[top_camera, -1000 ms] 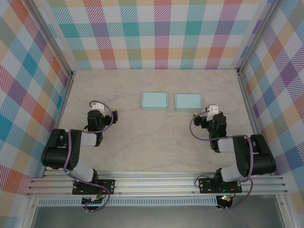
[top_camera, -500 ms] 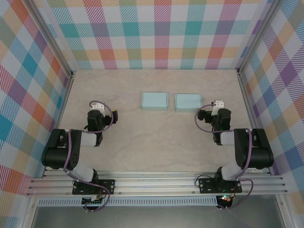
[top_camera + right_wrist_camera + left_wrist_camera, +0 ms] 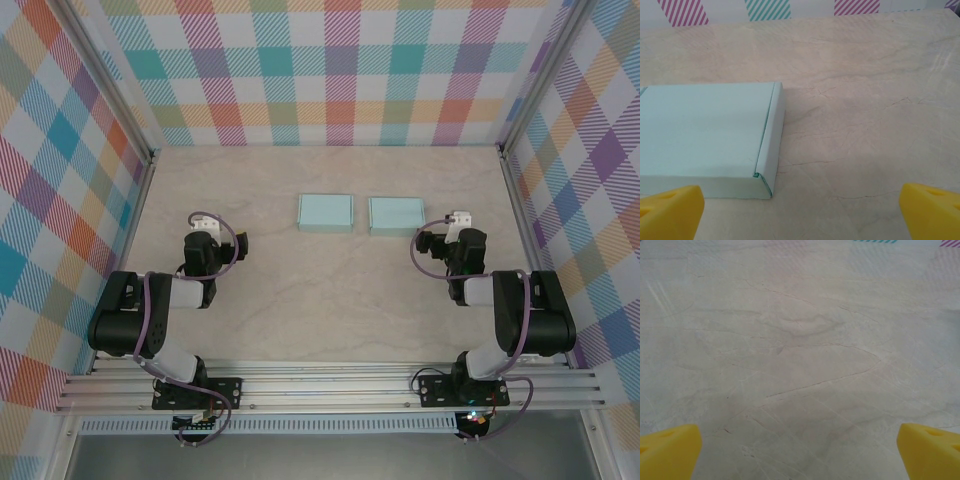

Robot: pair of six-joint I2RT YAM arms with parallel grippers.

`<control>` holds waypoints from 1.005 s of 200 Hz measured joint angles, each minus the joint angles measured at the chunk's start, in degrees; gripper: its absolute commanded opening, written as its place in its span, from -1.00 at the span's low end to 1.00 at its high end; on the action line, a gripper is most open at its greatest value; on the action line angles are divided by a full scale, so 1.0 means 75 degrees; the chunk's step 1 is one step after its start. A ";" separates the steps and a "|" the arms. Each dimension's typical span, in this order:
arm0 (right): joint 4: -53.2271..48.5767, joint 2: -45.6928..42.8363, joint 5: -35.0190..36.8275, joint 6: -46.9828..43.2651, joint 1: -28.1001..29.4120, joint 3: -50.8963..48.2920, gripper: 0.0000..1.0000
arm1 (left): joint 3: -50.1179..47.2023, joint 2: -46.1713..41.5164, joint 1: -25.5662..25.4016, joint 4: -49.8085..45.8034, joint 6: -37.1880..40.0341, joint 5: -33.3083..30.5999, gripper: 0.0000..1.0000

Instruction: Fold the paper box

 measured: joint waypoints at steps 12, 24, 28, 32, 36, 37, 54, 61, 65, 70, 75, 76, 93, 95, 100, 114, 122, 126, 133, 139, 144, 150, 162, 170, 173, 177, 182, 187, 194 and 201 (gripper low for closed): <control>0.0000 0.0000 0.0003 0.0000 0.0000 0.0000 0.99 | 0.0000 0.0000 0.0000 0.0000 0.0000 0.0000 1.00; 0.0003 0.0000 0.0000 0.0003 0.0000 0.0000 1.00 | 0.0000 0.0000 0.0000 0.0000 0.0000 0.0000 1.00; 0.0000 0.0000 -0.0003 0.0003 0.0000 0.0000 0.99 | 0.0000 0.0000 0.0000 0.0000 0.0000 0.0000 1.00; 0.0003 0.0000 -0.0020 0.0000 0.0000 0.0000 0.99 | 0.0000 0.0000 0.0000 0.0000 0.0000 0.0000 1.00; 0.0000 0.0000 -0.0044 0.0000 0.0000 0.0000 0.99 | 0.0000 0.0000 0.0000 -0.0003 0.0000 0.0000 1.00; 0.0000 0.0000 -0.0050 0.0000 0.0000 0.0003 0.99 | 0.0000 0.0000 0.0000 0.0000 0.0000 0.0000 1.00; -0.0015 0.0000 -0.0140 -0.0003 0.0000 0.0000 0.99 | 0.0000 0.0000 0.0000 0.0000 0.0000 0.0000 1.00; -0.0029 0.0000 -0.0172 -0.0003 0.0000 0.0000 0.99 | 0.0000 0.0000 0.0000 -0.0003 0.0000 0.0000 1.00; -0.0047 0.0000 -0.0181 0.0000 0.0000 0.0000 0.99 | 0.0000 0.0000 0.0000 -0.0003 0.0000 0.0000 1.00; -0.0058 0.0000 -0.0195 0.0000 0.0000 0.0003 0.99 | 0.0000 0.0000 0.0000 -0.0003 0.0000 0.0000 1.00; -0.0070 0.0000 -0.0201 0.0000 0.0000 0.0003 0.99 | 0.0000 0.0000 0.0000 0.0000 0.0000 0.0000 1.00; -0.0070 0.0000 -0.0201 0.0000 0.0000 0.0003 0.99 | 0.0000 0.0000 0.0000 -0.0003 0.0000 0.0000 1.00; -0.0087 0.0000 -0.0230 0.0000 0.0000 0.0003 0.99 | 0.0000 0.0000 0.0000 0.0000 0.0000 0.0000 1.00; -0.0093 0.0000 -0.0233 0.0000 0.0000 0.0003 0.99 | 0.0000 0.0000 0.0000 -0.0003 0.0000 0.0000 1.00; -0.0102 0.0000 -0.0242 0.0000 0.0000 0.0003 1.00 | 0.0000 0.0000 0.0000 0.0000 0.0000 0.0000 1.00; -0.0114 0.0000 -0.0256 0.0000 0.0000 0.0003 0.99 | 0.0000 0.0000 0.0000 -0.0003 0.0000 0.0000 1.00; -0.0114 0.0000 -0.0254 0.0000 0.0000 0.0003 1.00 | 0.0000 0.0000 0.0000 0.0000 0.0000 0.0000 1.00; -0.0114 0.0000 -0.0256 0.0000 0.0000 0.0003 0.99 | 0.0000 0.0000 0.0000 0.0000 0.0000 0.0000 1.00; -0.0114 0.0000 -0.0254 0.0000 0.0000 0.0003 0.99 | 0.0000 0.0000 0.0000 0.0000 0.0000 0.0000 1.00; -0.0117 0.0000 -0.0256 0.0000 0.0000 0.0003 0.99 | 0.0000 0.0000 0.0000 0.0000 0.0000 0.0000 1.00; -0.0114 0.0000 -0.0256 0.0000 0.0000 0.0003 0.99 | 0.0000 0.0000 0.0000 0.0000 0.0000 0.0000 1.00; -0.0117 0.0000 -0.0256 0.0000 0.0000 0.0003 0.99 | 0.0000 0.0000 0.0000 -0.0003 0.0000 0.0000 1.00; -0.0117 0.0000 -0.0256 0.0000 0.0000 0.0003 1.00 | 0.0000 0.0000 0.0000 -0.0003 0.0000 0.0000 1.00; -0.0117 0.0000 -0.0256 0.0000 0.0000 0.0003 0.99 | 0.0000 0.0000 0.0000 0.0000 0.0000 0.0000 1.00; -0.0117 0.0000 -0.0256 0.0000 0.0000 0.0003 1.00 | 0.0000 0.0000 0.0000 -0.0003 0.0000 0.0000 1.00; -0.0117 0.0000 -0.0256 0.0000 0.0000 0.0003 0.99 | 0.0000 0.0000 0.0000 -0.0003 0.0000 0.0000 1.00; -0.0114 0.0000 -0.0254 0.0000 0.0000 0.0003 0.99 | 0.0000 0.0000 0.0000 -0.0003 0.0000 0.0000 1.00; -0.0117 0.0000 -0.0256 0.0000 0.0000 0.0003 0.99 | 0.0000 0.0000 0.0000 -0.0003 0.0000 0.0000 1.00; -0.0117 0.0000 -0.0256 0.0000 0.0000 0.0003 0.99 | 0.0000 0.0000 0.0000 -0.0003 0.0000 0.0000 1.00; -0.0117 0.0000 -0.0256 -0.0003 0.0000 0.0003 1.00 | 0.0000 0.0000 0.0000 0.0000 0.0000 0.0000 1.00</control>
